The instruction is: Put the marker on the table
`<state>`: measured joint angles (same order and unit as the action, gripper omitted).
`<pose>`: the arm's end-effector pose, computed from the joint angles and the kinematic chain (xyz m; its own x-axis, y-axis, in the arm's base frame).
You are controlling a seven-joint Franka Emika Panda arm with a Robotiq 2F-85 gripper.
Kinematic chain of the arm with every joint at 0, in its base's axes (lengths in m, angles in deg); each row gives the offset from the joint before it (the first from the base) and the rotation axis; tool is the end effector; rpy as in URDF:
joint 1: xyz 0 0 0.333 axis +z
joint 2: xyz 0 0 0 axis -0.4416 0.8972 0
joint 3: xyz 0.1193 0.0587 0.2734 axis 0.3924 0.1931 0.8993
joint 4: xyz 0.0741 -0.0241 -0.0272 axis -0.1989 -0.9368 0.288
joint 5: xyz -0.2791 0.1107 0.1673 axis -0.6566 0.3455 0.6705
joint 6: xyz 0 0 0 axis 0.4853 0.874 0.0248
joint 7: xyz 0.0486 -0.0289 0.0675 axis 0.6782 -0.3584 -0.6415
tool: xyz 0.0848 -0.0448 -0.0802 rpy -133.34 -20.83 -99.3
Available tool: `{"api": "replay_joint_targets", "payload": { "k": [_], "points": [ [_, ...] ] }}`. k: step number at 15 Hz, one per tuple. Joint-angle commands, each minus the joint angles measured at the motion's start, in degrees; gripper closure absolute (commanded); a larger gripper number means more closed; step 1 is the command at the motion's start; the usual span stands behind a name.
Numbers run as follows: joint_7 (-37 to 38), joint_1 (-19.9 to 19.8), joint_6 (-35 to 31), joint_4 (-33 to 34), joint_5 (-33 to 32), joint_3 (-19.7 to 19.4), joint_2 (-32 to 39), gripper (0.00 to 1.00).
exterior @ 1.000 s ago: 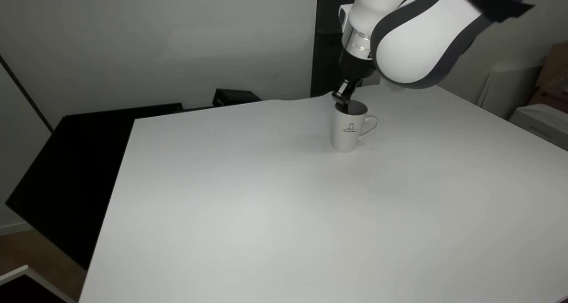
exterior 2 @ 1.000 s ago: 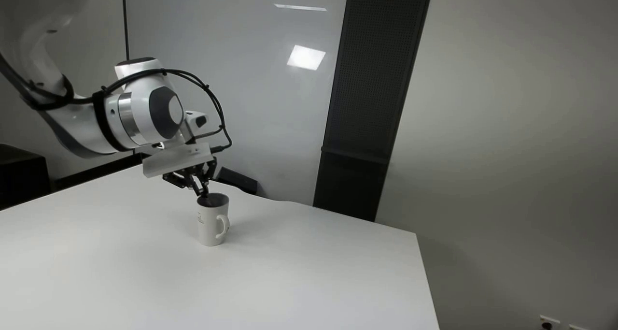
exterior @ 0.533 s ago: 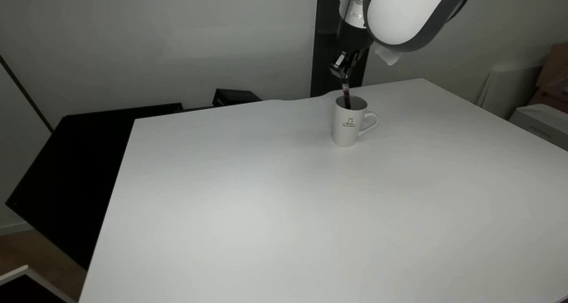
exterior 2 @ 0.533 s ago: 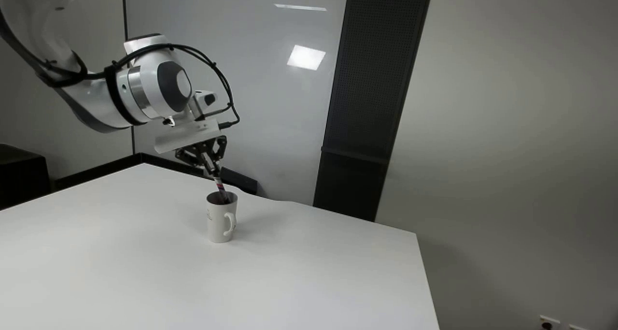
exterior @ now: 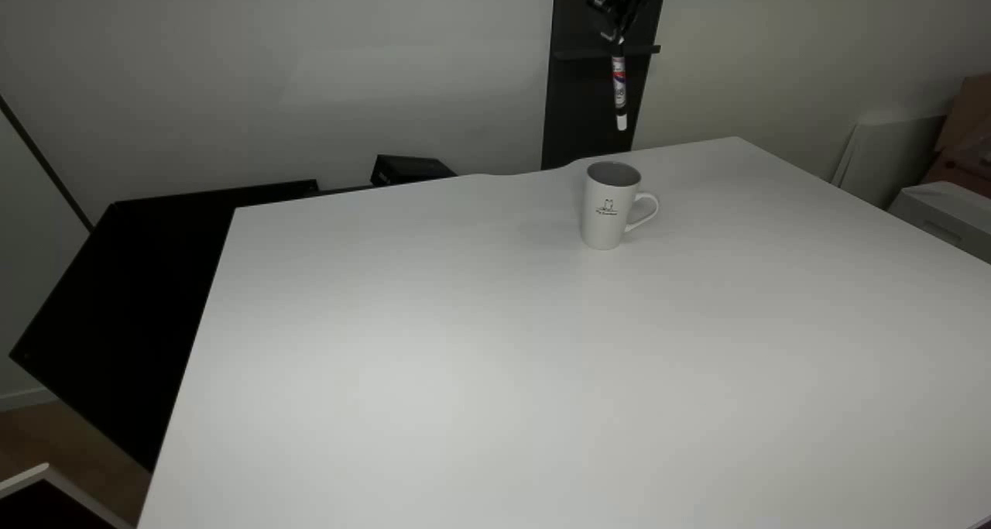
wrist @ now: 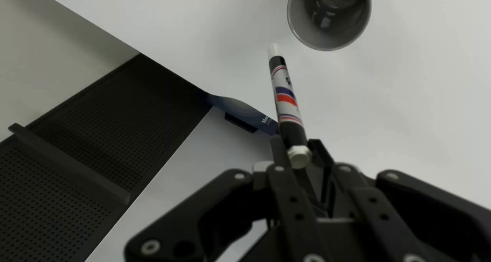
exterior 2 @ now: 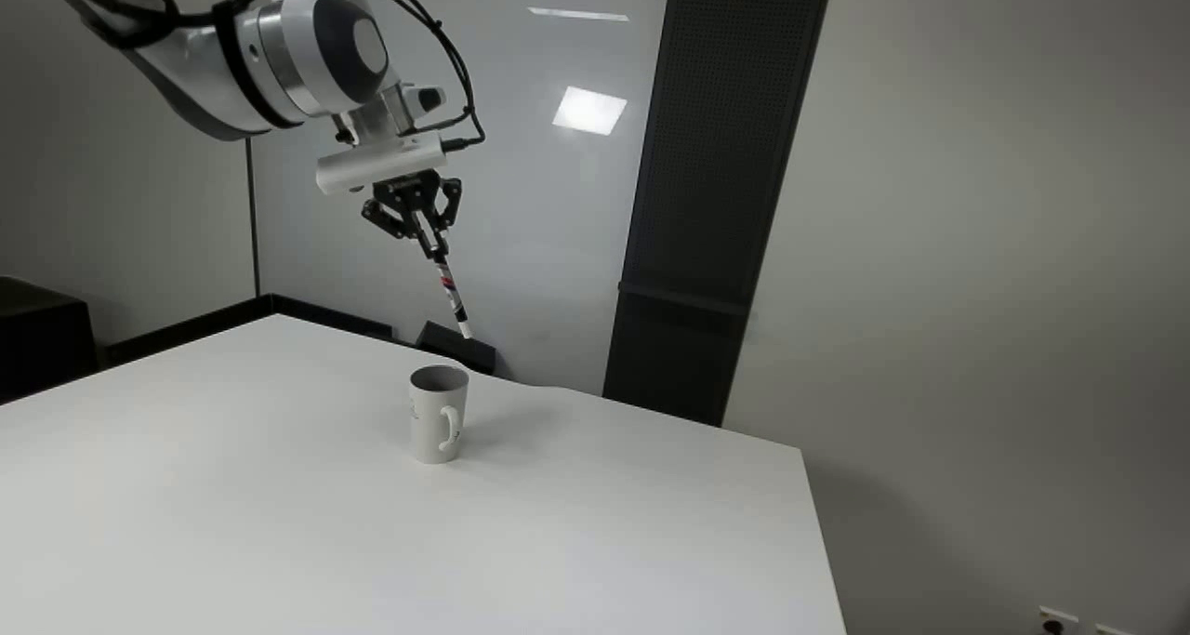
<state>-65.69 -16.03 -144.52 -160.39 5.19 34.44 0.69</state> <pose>0.6686 0.0532 0.3908 0.8283 0.4432 0.3427 0.3157 -0.8746 0.3679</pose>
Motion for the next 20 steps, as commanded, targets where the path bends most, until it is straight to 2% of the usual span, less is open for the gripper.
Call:
{"api": "replay_joint_targets", "payload": {
  "k": [1,4,7,10,15,20],
  "points": [
    [-3.79,-4.63,0.94,0.77,6.43,5.72,-3.55,0.93],
    [-8.52,-7.32,1.22,0.79,15.65,11.15,-4.38,0.93],
    [-10.93,-7.6,2.25,0.78,20.15,14.17,-3.78,0.93],
    [-8.67,-5.12,5.19,1.41,18.08,14.16,-1.9,0.93],
    [-5.01,-0.26,14.99,4.87,13.98,13.41,4.3,0.93],
    [-2.86,2.92,30.48,11.26,15.53,14.8,11.76,0.93]
  ]
}}
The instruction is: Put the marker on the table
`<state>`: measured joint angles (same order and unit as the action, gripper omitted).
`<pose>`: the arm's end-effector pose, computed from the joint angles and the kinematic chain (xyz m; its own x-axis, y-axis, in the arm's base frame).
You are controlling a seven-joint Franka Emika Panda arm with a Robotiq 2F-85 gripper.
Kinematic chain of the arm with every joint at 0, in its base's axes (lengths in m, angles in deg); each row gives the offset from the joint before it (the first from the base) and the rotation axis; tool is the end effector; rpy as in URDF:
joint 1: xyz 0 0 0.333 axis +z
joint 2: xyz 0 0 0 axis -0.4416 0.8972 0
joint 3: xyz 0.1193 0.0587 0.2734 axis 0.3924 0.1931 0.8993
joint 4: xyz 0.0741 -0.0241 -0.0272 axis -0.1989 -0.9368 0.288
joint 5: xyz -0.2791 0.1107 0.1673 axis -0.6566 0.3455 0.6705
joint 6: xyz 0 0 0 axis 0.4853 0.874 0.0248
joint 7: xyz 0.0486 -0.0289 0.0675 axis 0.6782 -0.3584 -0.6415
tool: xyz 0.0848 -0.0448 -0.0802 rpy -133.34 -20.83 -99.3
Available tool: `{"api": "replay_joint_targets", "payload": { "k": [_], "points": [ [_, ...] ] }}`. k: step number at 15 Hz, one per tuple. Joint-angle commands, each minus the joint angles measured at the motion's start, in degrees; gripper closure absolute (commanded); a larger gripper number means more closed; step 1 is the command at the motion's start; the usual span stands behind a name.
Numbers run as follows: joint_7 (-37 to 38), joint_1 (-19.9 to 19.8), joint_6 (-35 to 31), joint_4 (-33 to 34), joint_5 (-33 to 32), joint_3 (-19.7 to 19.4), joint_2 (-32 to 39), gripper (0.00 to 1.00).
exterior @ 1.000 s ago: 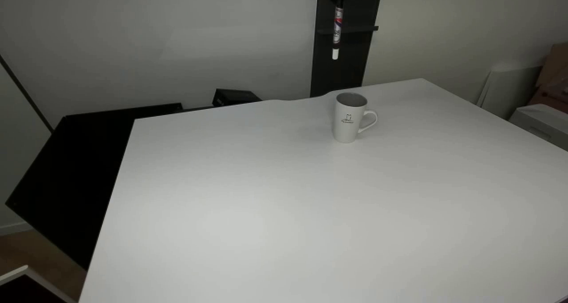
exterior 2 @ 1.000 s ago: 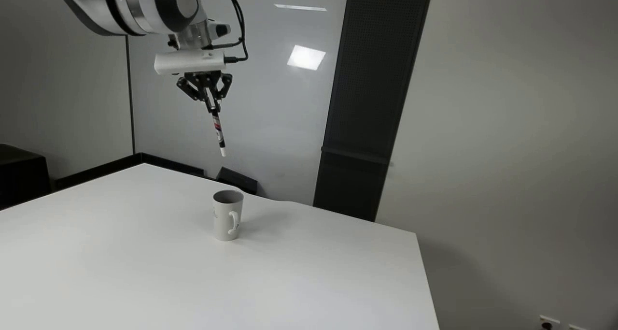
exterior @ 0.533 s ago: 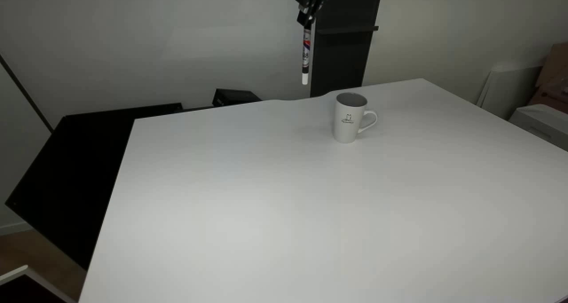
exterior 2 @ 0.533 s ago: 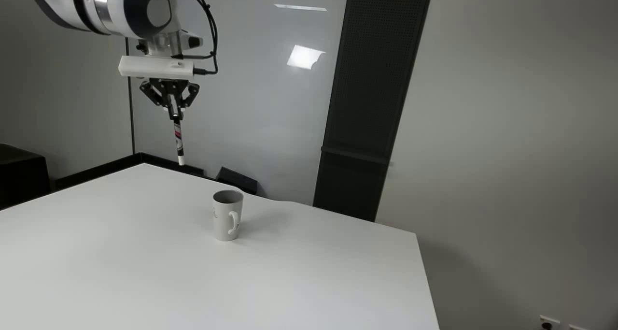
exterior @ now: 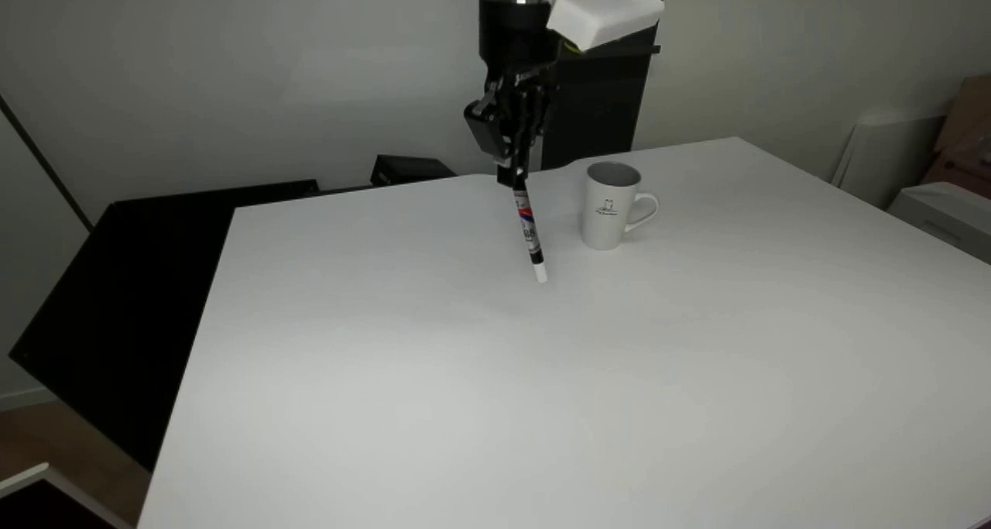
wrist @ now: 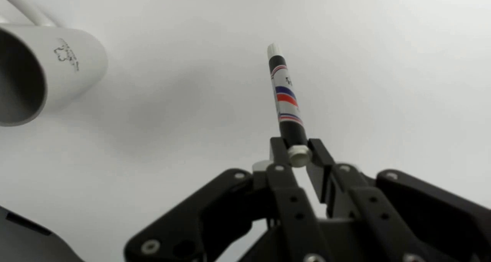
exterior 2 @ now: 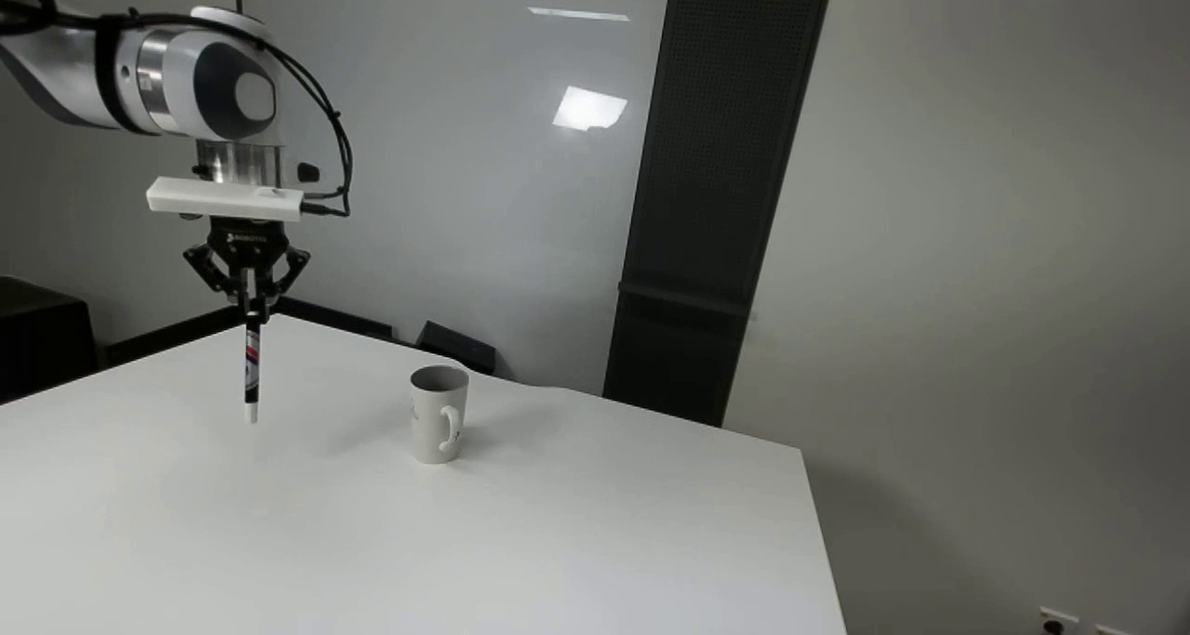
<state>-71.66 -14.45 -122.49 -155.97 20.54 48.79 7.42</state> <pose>0.6183 0.2005 0.3044 0.8518 0.5233 0.0255 0.5236 -0.8520 -0.0067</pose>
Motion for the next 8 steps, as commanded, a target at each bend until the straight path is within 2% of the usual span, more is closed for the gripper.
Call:
{"api": "replay_joint_targets", "payload": {
  "k": [1,8],
  "points": [
    [3.98,1.84,11.08,8.51,0.61,0.56,6.83,0.93],
    [8.13,2.43,29.97,21.73,6.55,1.11,19.52,0.93]
  ]
}}
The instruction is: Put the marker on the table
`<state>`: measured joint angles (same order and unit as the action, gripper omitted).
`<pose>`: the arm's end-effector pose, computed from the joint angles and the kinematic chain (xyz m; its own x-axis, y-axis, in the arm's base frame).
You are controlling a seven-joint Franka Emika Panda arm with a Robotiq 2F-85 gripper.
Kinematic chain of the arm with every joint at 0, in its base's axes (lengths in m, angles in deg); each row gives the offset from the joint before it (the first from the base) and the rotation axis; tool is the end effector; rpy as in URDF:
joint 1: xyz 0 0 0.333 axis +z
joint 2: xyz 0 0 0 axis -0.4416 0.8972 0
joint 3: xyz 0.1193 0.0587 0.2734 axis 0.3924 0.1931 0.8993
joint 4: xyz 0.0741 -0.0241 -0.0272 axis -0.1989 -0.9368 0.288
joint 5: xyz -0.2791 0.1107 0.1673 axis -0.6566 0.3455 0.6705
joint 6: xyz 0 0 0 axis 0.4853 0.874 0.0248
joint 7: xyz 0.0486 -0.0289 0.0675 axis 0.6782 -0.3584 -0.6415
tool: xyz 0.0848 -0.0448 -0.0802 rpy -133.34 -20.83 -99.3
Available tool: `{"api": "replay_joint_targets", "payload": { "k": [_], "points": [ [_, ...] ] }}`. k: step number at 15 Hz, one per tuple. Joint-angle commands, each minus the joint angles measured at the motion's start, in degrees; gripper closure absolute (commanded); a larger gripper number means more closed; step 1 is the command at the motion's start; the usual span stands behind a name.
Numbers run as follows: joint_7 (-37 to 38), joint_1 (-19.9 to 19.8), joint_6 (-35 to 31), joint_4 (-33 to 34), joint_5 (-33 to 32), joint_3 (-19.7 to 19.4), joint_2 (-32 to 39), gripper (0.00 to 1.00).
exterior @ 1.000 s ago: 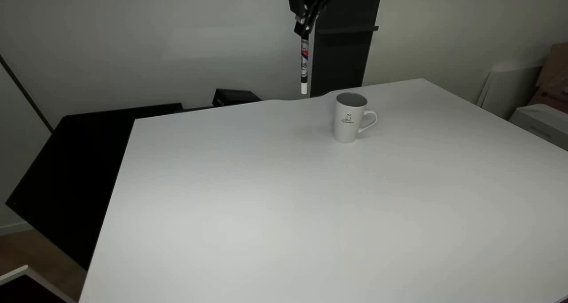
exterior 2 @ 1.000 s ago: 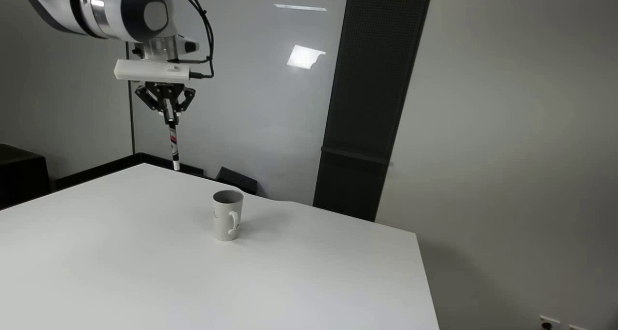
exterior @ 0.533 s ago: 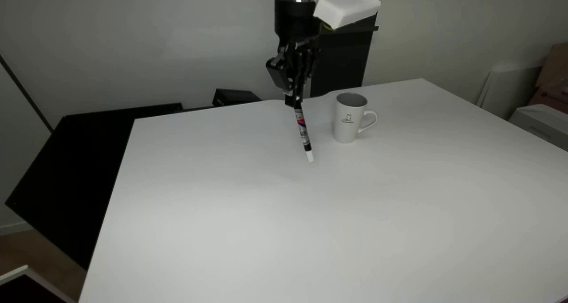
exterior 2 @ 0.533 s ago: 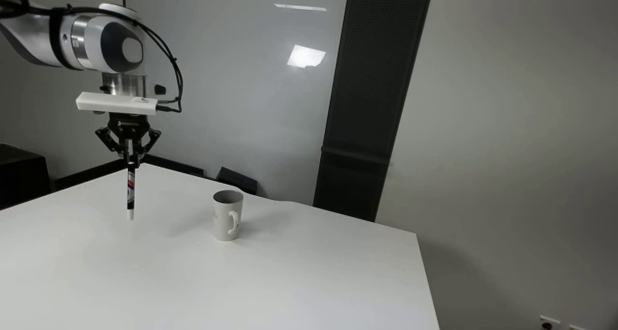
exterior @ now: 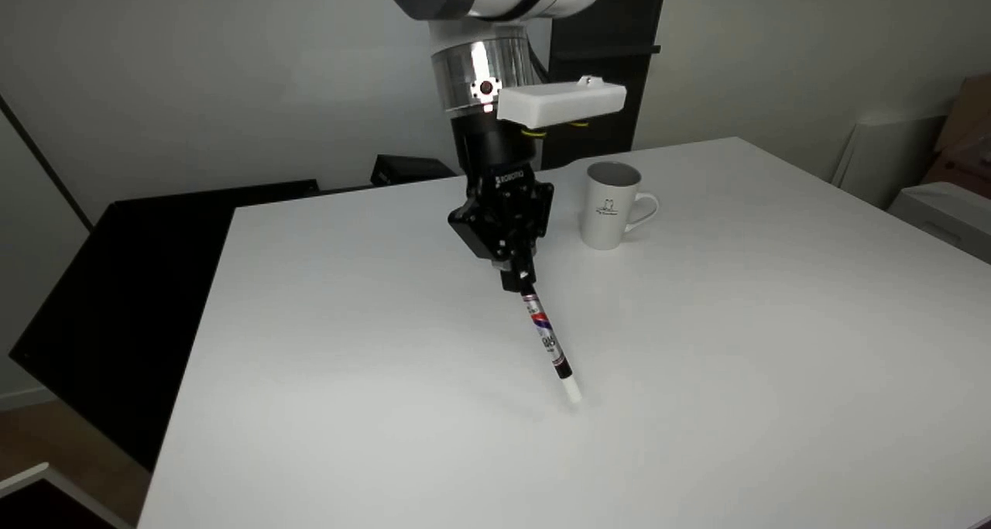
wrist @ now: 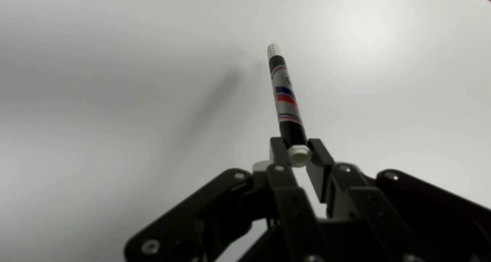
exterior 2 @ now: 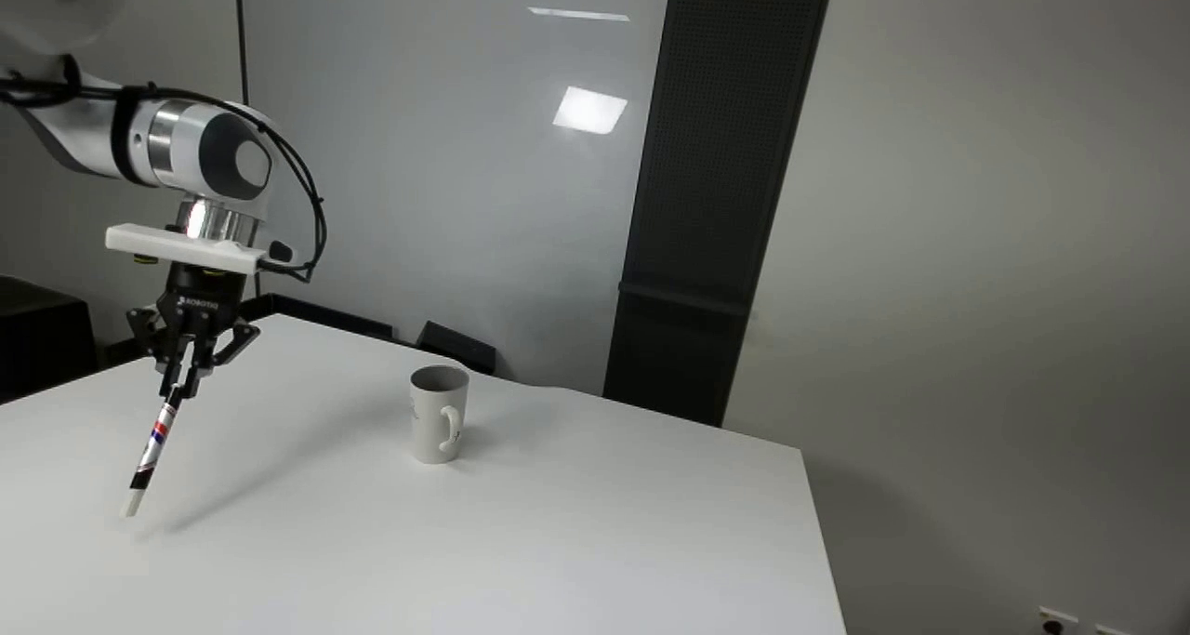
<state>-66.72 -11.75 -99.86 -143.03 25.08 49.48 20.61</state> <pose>0.5928 0.2313 0.2197 0.8184 0.4546 -0.3514 0.4308 -0.8902 -0.1483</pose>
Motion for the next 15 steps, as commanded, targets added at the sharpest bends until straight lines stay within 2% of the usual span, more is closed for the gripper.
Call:
{"api": "replay_joint_targets", "payload": {
  "k": [1,5,10,11,12,13,15],
  "points": [
    [3.49,-0.26,8.57,10.23,2.47,0.38,7.72,0.93],
    [4.2,-0.39,12.05,15.34,3.46,0.06,12.95,0.93],
    [5.12,0.1,13.14,20.02,3.08,-0.41,17.18,0.93],
    [5.04,0.39,12.48,20.83,2.67,-0.55,17.55,0.82],
    [5.01,0.72,11.2,21.22,2.27,-0.72,17.6,0.46],
    [4.81,1.04,9.4,21.24,1.8,-0.87,17.28,0.45],
    [4.52,1.77,5.53,21.16,0.62,-1.33,16.36,0.34]
  ]
}}
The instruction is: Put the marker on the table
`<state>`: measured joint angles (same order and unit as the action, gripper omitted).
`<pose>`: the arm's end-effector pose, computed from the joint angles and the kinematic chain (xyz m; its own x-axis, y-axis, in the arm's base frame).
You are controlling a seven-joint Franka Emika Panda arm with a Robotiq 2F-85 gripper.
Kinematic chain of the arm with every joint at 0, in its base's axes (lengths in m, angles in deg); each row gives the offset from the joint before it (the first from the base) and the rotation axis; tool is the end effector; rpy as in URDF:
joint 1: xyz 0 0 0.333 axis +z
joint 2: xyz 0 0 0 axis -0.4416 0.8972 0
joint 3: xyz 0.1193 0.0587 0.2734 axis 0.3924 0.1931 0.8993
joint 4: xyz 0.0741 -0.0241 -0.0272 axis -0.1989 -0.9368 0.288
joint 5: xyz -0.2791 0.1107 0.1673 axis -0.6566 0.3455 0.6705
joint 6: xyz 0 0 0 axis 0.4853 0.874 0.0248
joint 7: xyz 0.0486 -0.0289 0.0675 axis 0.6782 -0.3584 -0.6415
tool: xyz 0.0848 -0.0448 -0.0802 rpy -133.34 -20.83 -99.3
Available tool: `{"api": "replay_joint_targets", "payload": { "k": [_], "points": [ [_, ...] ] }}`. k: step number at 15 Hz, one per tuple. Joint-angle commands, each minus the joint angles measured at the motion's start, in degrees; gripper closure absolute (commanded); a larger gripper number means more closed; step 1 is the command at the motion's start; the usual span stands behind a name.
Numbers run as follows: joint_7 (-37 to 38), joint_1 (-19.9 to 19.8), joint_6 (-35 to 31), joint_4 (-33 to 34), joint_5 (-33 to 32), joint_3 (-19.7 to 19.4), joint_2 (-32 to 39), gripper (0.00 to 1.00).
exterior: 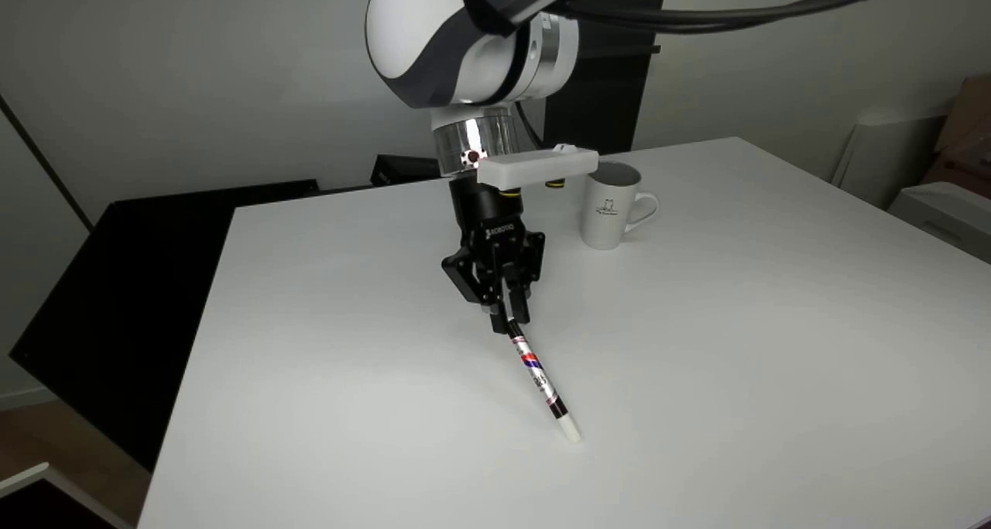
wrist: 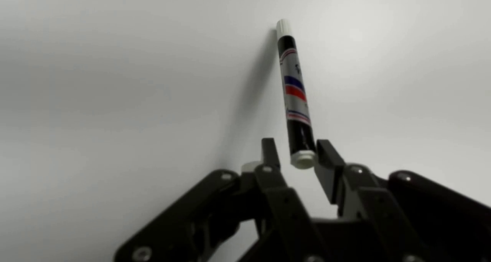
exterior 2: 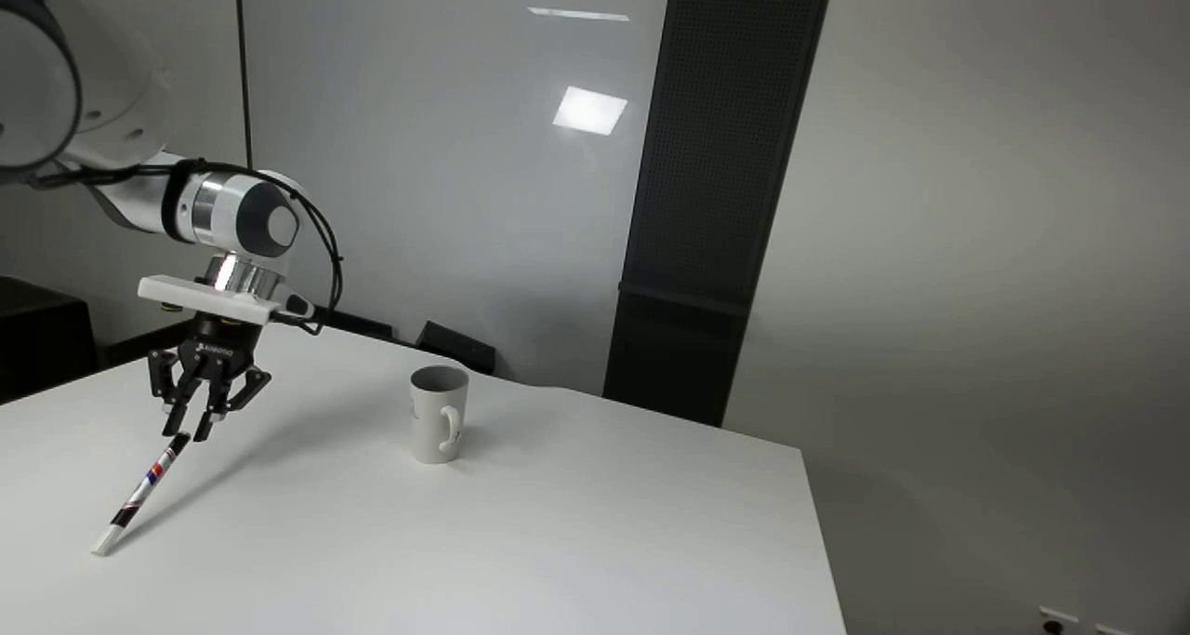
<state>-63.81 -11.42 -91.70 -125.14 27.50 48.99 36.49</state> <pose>0.6119 0.2336 0.1472 0.8049 0.3832 -0.4532 0.3345 -0.9237 -0.1870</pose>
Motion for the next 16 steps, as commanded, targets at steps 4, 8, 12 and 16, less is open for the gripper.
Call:
{"api": "replay_joint_targets", "payload": {
  "k": [4,8,12,16],
  "points": [
    [1.45,3.38,-13.21,0.92,-6.01,-2.27,-4.37,0.12],
    [3.68,4.1,-24.53,-2.19,-8.98,-4.03,-9.46,0.0],
    [3.85,4.01,-26.9,0.03,-9.03,-4.76,-8.8,0.0],
    [4.81,4.09,-27.94,-1.0,-9.39,-5.36,-9.54,0.0]
  ]
}}
